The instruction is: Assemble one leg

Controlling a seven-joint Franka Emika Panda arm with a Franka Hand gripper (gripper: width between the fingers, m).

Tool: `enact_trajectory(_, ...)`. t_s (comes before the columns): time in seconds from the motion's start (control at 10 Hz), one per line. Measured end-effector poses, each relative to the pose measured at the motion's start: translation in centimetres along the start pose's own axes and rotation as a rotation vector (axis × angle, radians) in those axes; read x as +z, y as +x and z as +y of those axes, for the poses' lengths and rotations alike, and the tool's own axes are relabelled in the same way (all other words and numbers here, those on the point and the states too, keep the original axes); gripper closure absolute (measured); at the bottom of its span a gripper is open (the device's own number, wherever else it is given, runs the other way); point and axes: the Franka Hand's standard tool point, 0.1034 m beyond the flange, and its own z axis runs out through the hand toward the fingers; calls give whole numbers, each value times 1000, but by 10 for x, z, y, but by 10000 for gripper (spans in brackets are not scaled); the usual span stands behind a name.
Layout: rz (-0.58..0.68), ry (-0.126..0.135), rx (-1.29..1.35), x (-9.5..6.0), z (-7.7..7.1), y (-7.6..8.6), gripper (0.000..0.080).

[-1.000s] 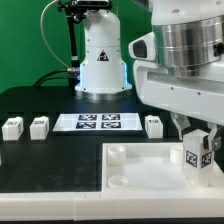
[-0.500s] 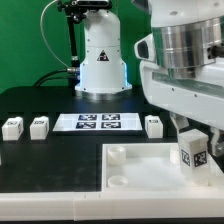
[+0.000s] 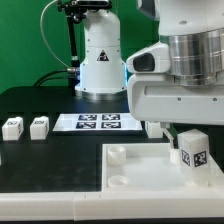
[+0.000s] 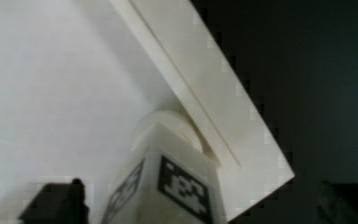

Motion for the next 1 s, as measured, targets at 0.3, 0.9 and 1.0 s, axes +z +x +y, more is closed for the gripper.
enact_trajectory(0.3, 60, -38, -353, -9, 0, 9, 150)
enact_trajectory(0.9, 56, -11, 149, -7, 3, 10, 494)
enact_trajectory(1.0, 60, -9, 309, -7, 3, 10, 494)
